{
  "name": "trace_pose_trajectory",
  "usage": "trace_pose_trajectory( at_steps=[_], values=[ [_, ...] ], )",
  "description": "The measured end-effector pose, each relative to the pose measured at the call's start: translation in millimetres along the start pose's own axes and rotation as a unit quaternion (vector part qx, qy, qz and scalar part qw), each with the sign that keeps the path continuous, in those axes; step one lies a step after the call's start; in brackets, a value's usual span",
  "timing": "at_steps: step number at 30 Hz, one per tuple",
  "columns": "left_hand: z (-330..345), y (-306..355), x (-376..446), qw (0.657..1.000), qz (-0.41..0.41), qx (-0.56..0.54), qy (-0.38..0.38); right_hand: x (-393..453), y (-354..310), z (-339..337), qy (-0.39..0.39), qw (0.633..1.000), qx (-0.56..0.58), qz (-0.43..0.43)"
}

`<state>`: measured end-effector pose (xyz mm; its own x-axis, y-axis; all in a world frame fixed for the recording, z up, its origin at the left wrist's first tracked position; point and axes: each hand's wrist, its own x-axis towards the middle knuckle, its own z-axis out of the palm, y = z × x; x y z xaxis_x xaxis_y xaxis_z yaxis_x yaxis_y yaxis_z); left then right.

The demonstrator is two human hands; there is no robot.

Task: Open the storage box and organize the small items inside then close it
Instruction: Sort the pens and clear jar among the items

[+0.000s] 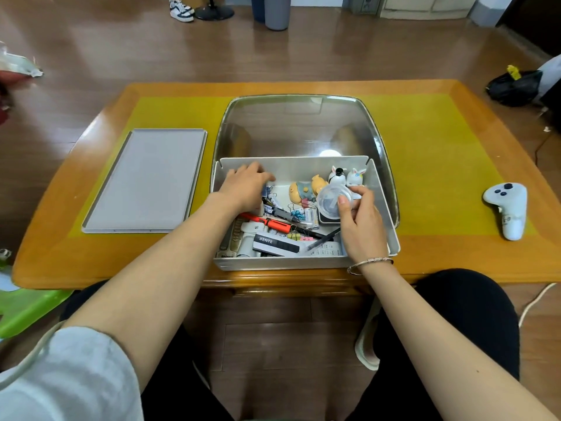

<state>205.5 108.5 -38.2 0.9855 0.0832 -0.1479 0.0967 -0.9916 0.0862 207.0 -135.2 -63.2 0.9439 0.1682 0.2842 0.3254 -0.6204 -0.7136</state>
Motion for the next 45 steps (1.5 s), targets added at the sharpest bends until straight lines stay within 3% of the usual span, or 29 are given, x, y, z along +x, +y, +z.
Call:
trace_pose_trajectory(
  at_steps=[8, 14, 17, 24, 28, 30, 33, 35, 37, 41, 45],
  values=[
    [-6.7, -4.9, 4.4, 0.995, 0.037, 0.092, 0.005, 0.3, -2.2, -1.0, -0.002, 1.000, -0.008, 0.004],
    [-17.3, -4.7, -7.9, 0.992, 0.059, -0.042, 0.104, -0.5, -2.1, -2.3, 0.002, 1.000, -0.007, 0.001],
    [-25.0, 3.7, -19.4, 0.989, 0.080, -0.114, 0.044, -0.1, -2.3, -2.5, -0.002, 1.000, 0.003, 0.004],
    [-38.9, -16.7, -46.6, 0.987, 0.039, -0.150, -0.032, 3.7, -4.1, -5.5, -0.017, 0.998, 0.058, 0.034],
    [-42.0, -21.2, -59.8, 0.968, 0.018, -0.186, -0.169, 10.2, -8.0, -4.8, -0.039, 0.995, 0.077, 0.044],
    [-41.5, -20.8, -63.8, 0.949, -0.006, -0.245, -0.200, 14.1, -10.2, -4.2, -0.055, 0.994, 0.080, 0.049],
    [-41.8, -26.8, -63.7, 0.946, -0.020, -0.300, -0.122, 20.2, -13.1, -5.5, -0.068, 0.996, 0.052, 0.038],
    [-38.4, -33.7, -59.0, 0.972, -0.033, -0.233, 0.001, 25.3, -15.4, -8.1, -0.084, 0.995, 0.030, 0.033],
    [-33.2, -38.2, -51.4, 0.987, -0.061, -0.124, 0.079, 31.0, -16.5, -9.4, -0.109, 0.994, 0.013, 0.031],
    [-24.2, -34.7, -38.4, 0.988, -0.106, -0.002, 0.114, 41.4, -18.9, -6.7, -0.211, 0.977, 0.016, 0.030],
    [-19.8, -24.3, -26.8, 0.972, -0.178, 0.029, 0.152, 40.2, -25.6, -2.8, -0.328, 0.944, 0.024, 0.014]
  ],
)
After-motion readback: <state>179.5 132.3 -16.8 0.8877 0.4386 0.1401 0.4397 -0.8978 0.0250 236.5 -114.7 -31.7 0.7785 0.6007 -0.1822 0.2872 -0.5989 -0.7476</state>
